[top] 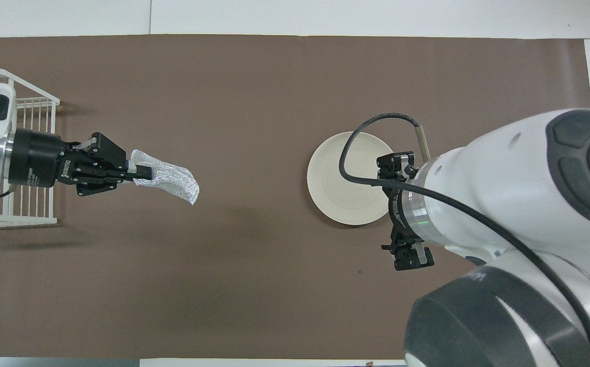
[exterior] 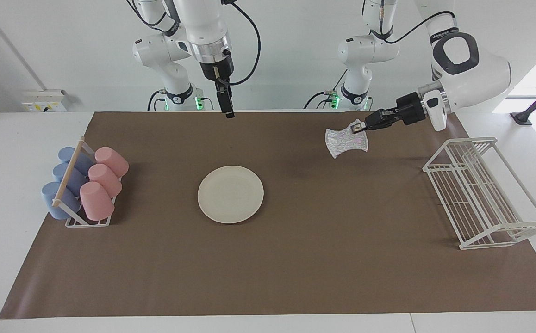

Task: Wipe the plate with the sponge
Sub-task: 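Lift the clear plastic scraper out of the rack with the left gripper, then grasp the scraper with the right gripper from the left gripper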

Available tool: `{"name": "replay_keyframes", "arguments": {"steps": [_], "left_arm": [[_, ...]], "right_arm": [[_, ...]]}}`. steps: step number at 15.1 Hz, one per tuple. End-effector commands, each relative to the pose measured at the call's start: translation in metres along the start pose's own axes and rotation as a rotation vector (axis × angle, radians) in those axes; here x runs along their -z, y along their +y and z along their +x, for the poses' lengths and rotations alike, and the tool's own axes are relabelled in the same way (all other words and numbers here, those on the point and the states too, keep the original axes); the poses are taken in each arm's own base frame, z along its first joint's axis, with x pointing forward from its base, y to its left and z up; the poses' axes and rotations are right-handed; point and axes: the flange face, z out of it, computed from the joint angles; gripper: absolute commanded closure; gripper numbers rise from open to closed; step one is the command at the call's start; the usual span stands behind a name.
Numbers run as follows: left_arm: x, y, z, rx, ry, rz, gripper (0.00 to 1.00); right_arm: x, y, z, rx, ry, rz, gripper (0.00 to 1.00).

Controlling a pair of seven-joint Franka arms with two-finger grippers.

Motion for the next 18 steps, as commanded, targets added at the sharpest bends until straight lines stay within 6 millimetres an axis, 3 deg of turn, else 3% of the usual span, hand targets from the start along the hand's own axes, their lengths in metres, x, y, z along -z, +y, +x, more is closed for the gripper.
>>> {"name": "replay_keyframes", "arguments": {"steps": [1, 4, 7, 10, 13, 15, 18], "left_arm": [[-0.036, -0.008, -0.04, -0.046, 0.023, -0.107, 1.0], [-0.088, -0.009, -0.077, -0.129, 0.044, -0.195, 1.0], [-0.115, -0.013, -0.1, -0.213, 0.031, -0.274, 1.0], [-0.12, -0.016, -0.107, -0.221, 0.025, -0.309, 1.0], [-0.123, -0.03, -0.112, -0.259, 0.029, -0.326, 1.0], [-0.125, -0.03, -0.114, -0.292, 0.028, -0.328, 1.0], [-0.127, -0.032, -0.119, -0.33, 0.005, -0.334, 1.0]], "right_arm": [[-0.002, 0.009, -0.001, -0.024, -0.015, 0.013, 0.0], [-0.013, 0.018, -0.017, -0.065, -0.017, 0.025, 0.0], [-0.029, 0.032, -0.044, -0.099, -0.025, 0.042, 0.0], [-0.043, 0.045, -0.07, -0.114, -0.034, 0.061, 0.0], [-0.05, 0.046, -0.07, -0.116, -0.041, 0.078, 0.0], [-0.051, 0.051, -0.089, -0.096, -0.087, 0.111, 0.0], [-0.058, 0.043, -0.099, -0.113, -0.155, 0.137, 0.0]]}}
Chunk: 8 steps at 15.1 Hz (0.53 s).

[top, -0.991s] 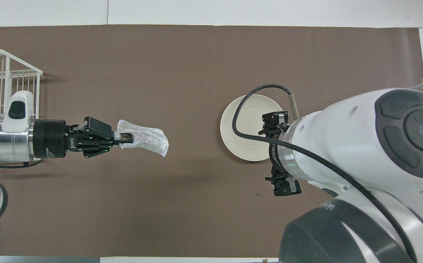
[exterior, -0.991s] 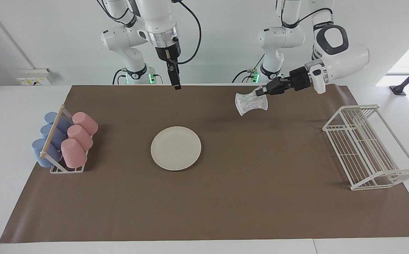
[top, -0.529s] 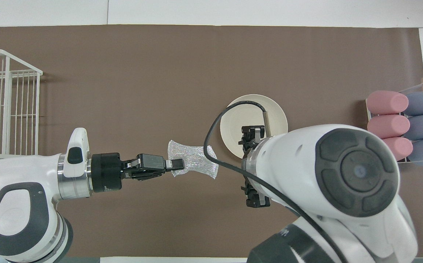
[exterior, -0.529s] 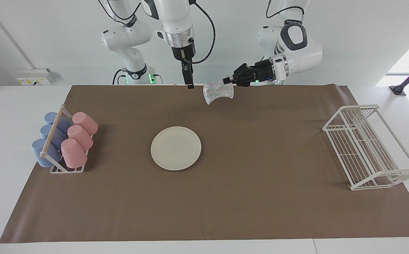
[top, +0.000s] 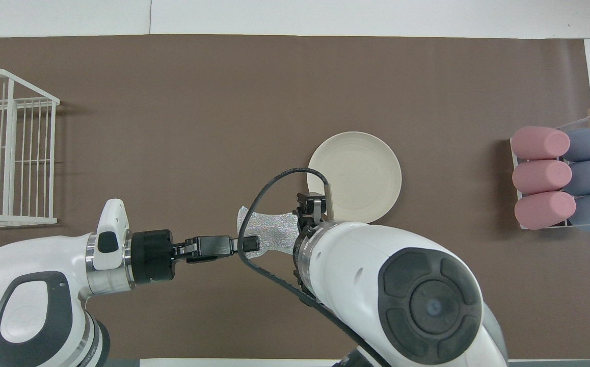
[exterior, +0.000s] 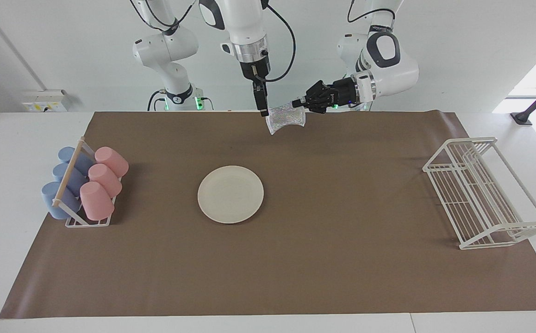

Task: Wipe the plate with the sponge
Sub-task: 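Grasp the scraper with the right gripper from the left gripper, then lower the scraper onto the plate while the left gripper withdraws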

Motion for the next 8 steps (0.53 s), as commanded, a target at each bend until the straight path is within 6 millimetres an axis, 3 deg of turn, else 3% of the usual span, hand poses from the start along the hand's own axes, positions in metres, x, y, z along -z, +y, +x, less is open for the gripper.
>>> {"name": "replay_keyframes", "arguments": {"steps": [1, 7, 8], "left_arm": [[0.003, 0.0, -0.013, -0.033, -0.014, -0.036, 1.0], [0.006, 0.0, -0.013, -0.035, -0.032, -0.052, 1.0], [0.005, 0.001, -0.014, -0.035, -0.036, -0.054, 1.0]], "right_arm": [[-0.01, 0.002, -0.006, -0.033, -0.049, 0.027, 0.0], [-0.025, 0.016, 0.0, -0.033, -0.023, 0.003, 0.0], [-0.026, 0.016, 0.0, -0.032, -0.022, 0.001, 0.1]]}}
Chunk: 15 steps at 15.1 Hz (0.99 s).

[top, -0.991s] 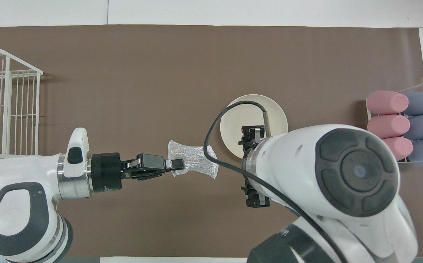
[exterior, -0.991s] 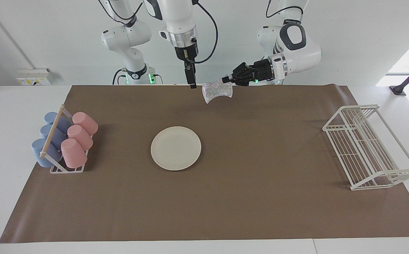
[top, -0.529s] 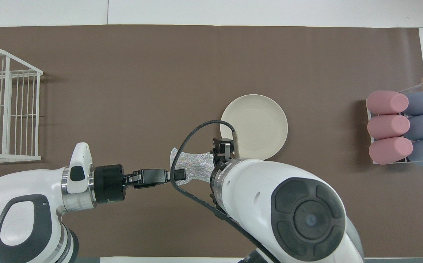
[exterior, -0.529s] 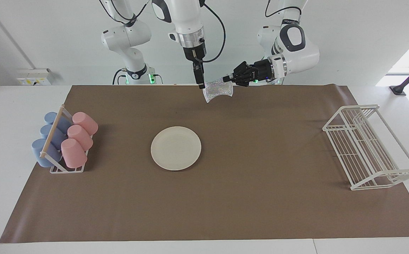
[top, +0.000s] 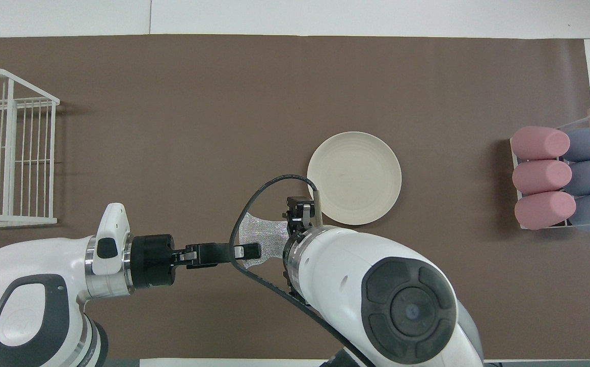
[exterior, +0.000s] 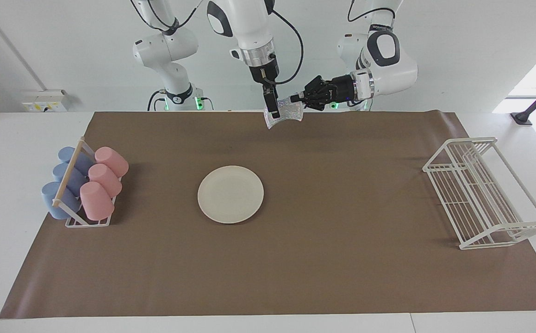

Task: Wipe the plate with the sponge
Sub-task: 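Lower the scraper onto the plate while the left gripper withdraws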

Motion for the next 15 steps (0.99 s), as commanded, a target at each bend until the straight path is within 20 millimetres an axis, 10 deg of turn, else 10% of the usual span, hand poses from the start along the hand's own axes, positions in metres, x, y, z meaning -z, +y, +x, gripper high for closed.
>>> {"name": "replay_keyframes", "arguments": {"steps": [1, 3, 5, 12, 15], "left_arm": [[0.005, -0.002, -0.009, -0.01, -0.005, -0.035, 1.0], [0.006, -0.002, -0.009, -0.009, -0.006, -0.037, 1.0], [0.006, -0.001, -0.009, -0.008, -0.017, -0.042, 1.0], [0.004, 0.0, -0.012, -0.007, -0.029, -0.034, 1.0], [0.005, 0.002, -0.013, 0.003, -0.031, -0.033, 1.0]], "right_arm": [[-0.001, 0.007, 0.003, -0.024, -0.021, 0.009, 0.36], [-0.001, 0.009, -0.001, -0.022, -0.039, 0.01, 0.81], [0.0, 0.01, -0.003, -0.011, -0.042, 0.013, 1.0], [0.001, 0.005, 0.001, 0.03, -0.042, 0.02, 1.0], [-0.013, -0.015, 0.032, 0.115, -0.014, 0.007, 1.0]]}}
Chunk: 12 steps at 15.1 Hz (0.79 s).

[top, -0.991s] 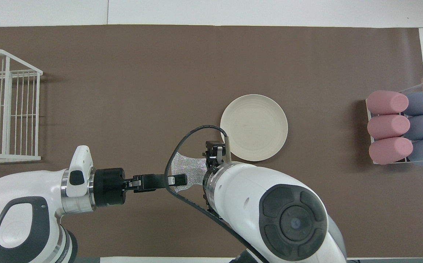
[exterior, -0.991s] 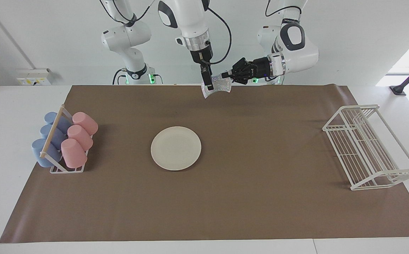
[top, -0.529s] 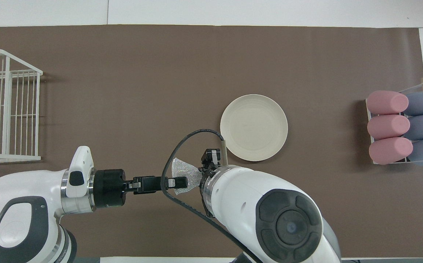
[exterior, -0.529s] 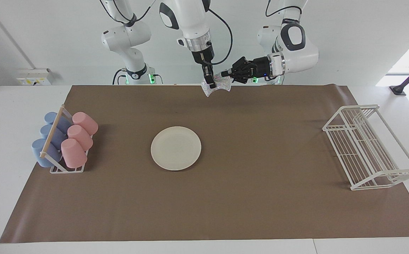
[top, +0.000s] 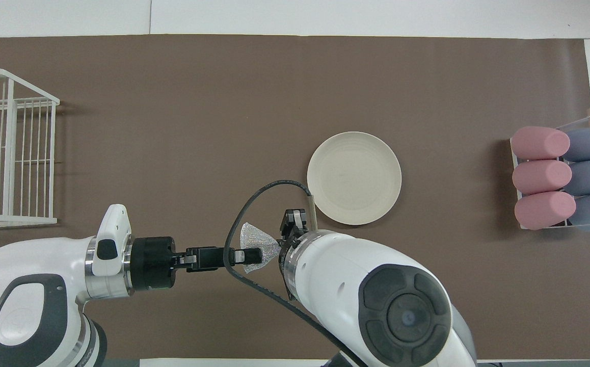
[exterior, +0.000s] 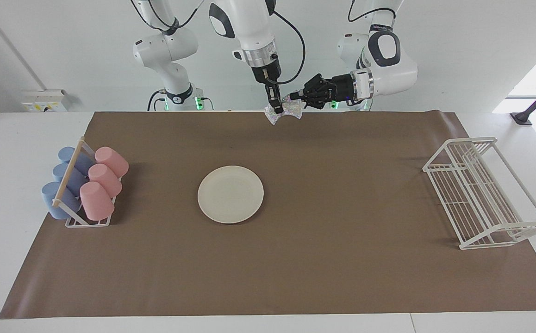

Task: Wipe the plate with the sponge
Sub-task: 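Lower the scraper onto the plate while the left gripper withdraws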

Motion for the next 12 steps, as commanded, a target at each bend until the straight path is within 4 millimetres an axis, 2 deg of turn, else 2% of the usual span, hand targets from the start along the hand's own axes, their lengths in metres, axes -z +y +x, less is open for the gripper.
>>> {"name": "replay_keyframes", "arguments": {"steps": [1, 2, 3, 4, 6, 8, 12], "left_arm": [[0.005, 0.002, -0.011, 0.005, -0.009, -0.012, 0.94], [0.006, 0.004, -0.013, 0.015, -0.026, 0.027, 0.58], [0.008, 0.004, -0.014, 0.045, -0.04, 0.071, 0.06], [0.01, 0.007, -0.016, 0.049, -0.049, 0.099, 0.0], [0.018, 0.01, -0.013, 0.056, -0.056, 0.179, 0.0], [0.033, 0.021, -0.002, 0.093, -0.041, 0.295, 0.0], [0.091, 0.029, 0.019, 0.109, -0.024, 0.448, 0.0]], "right_arm": [[-0.014, -0.014, 0.038, 0.087, 0.014, -0.009, 1.0], [-0.018, -0.017, 0.041, 0.114, 0.016, -0.015, 1.0], [-0.02, -0.021, 0.047, 0.121, 0.019, -0.011, 1.0], [-0.019, -0.022, 0.048, 0.124, 0.017, -0.007, 1.0], [-0.019, -0.021, 0.047, 0.124, 0.019, -0.01, 1.0], [-0.026, -0.022, 0.052, 0.13, 0.023, -0.01, 1.0], [-0.087, -0.039, 0.097, 0.226, 0.033, 0.014, 1.0]]}}
